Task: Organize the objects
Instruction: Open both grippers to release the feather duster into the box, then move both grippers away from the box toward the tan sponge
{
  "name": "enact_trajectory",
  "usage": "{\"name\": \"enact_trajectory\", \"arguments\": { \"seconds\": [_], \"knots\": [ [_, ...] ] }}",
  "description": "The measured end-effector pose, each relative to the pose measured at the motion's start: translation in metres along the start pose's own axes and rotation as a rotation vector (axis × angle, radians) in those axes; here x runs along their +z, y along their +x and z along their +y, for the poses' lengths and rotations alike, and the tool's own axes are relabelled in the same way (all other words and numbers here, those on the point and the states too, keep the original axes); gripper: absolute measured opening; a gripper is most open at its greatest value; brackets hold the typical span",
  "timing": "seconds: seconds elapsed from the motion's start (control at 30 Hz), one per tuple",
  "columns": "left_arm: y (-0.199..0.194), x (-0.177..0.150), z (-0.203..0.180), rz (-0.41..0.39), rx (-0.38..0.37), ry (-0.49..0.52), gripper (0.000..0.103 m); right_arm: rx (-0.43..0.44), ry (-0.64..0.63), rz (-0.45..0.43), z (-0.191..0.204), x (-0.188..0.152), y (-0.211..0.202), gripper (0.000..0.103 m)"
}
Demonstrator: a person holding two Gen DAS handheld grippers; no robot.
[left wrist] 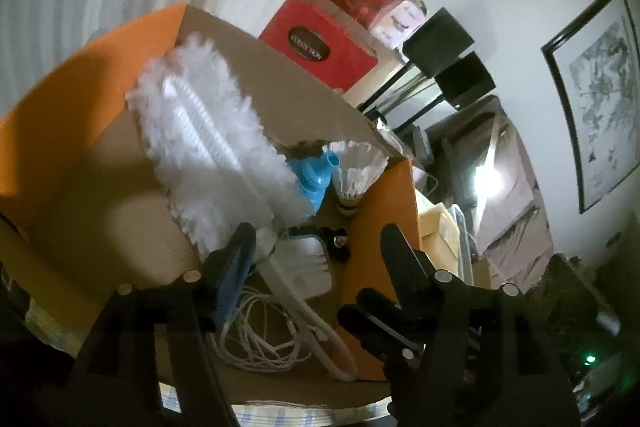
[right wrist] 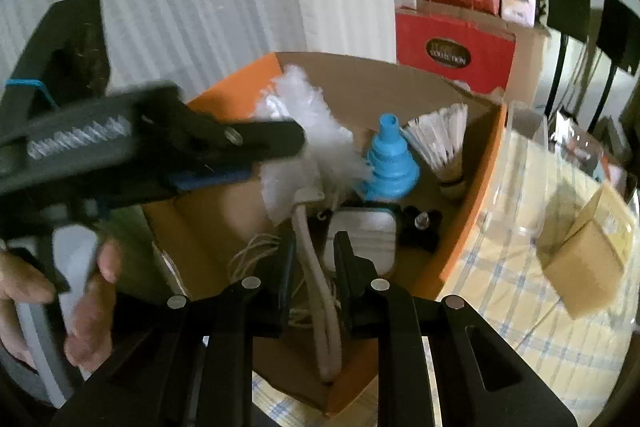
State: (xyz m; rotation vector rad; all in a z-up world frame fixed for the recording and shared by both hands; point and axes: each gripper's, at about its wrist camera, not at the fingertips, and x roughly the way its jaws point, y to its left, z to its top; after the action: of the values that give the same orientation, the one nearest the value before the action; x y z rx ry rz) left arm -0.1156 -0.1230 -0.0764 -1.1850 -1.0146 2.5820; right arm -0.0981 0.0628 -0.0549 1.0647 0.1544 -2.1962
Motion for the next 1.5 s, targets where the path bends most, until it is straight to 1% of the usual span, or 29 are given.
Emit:
{"name": "enact_trajectory", "arguments": {
  "seconds": [0.1, 0.23, 0.27, 0.33, 0.37, 0.4, 0.43, 0.47, 0.57, 0.6, 0.67, 0.73, 0.83, 0.93, 1.03, 1.2, 1.5],
  "knots": [
    [-0.004, 0.003, 0.001, -0.005, 0.012, 0.003, 0.064, 0.009, 0.015, -0.016, -0.003, -0.001, -0.009, 0.02],
    [0.0, 0.005, -0.007, 0.015, 0.043, 0.034, 0.065, -0.023, 0.02, -0.041, -0.007, -0.003, -0.026, 0.021],
    [0.001, 0.005, -0.011, 0.016, 0.054, 0.047, 0.066, -0.031, 0.023, -0.048, -0.009, -0.004, -0.032, 0.024],
    [0.0, 0.002, -0.015, 0.012, 0.07, 0.066, 0.082, -0.049, 0.03, -0.054, -0.012, -0.005, -0.039, 0.029],
    [-0.002, 0.001, -0.017, 0.001, 0.073, 0.069, 0.085, -0.063, 0.038, -0.049, -0.013, -0.006, -0.043, 0.031],
    [-0.006, 0.0, -0.02, -0.012, 0.077, 0.076, 0.091, -0.073, 0.045, -0.045, -0.015, -0.006, -0.046, 0.033],
    [-0.008, 0.0, -0.023, -0.019, 0.078, 0.085, 0.093, -0.08, 0.049, -0.043, -0.016, -0.006, -0.047, 0.036],
    [-0.01, 0.0, -0.026, -0.022, 0.079, 0.095, 0.094, -0.091, 0.052, -0.046, -0.018, -0.006, -0.051, 0.038],
    [-0.013, 0.001, -0.034, -0.025, 0.091, 0.124, 0.097, -0.123, 0.058, -0.058, -0.021, -0.008, -0.061, 0.053],
    [-0.014, 0.0, -0.037, -0.027, 0.097, 0.139, 0.098, -0.133, 0.063, -0.062, -0.023, -0.009, -0.065, 0.056],
    [-0.015, 0.0, -0.042, -0.022, 0.108, 0.163, 0.099, -0.157, 0.082, -0.075, -0.028, -0.009, -0.073, 0.067],
    [-0.015, -0.002, -0.046, -0.017, 0.116, 0.187, 0.099, -0.168, 0.101, -0.094, -0.034, -0.01, -0.081, 0.075],
    [-0.016, -0.006, -0.054, -0.012, 0.136, 0.234, 0.099, -0.184, 0.133, -0.12, -0.042, -0.01, -0.093, 0.076],
    [-0.017, -0.011, -0.064, -0.015, 0.155, 0.287, 0.099, -0.186, 0.164, -0.116, -0.049, -0.011, -0.102, 0.077],
    [-0.018, -0.014, -0.074, -0.008, 0.146, 0.318, 0.099, -0.188, 0.19, -0.124, -0.056, -0.015, -0.111, 0.077],
    [-0.016, -0.021, -0.092, -0.012, 0.157, 0.383, 0.099, -0.206, 0.209, -0.142, -0.064, -0.021, -0.125, 0.077],
    [-0.006, -0.031, -0.118, 0.001, 0.135, 0.448, 0.099, -0.274, 0.24, -0.162, -0.088, -0.04, -0.148, 0.077]
  ]
}}
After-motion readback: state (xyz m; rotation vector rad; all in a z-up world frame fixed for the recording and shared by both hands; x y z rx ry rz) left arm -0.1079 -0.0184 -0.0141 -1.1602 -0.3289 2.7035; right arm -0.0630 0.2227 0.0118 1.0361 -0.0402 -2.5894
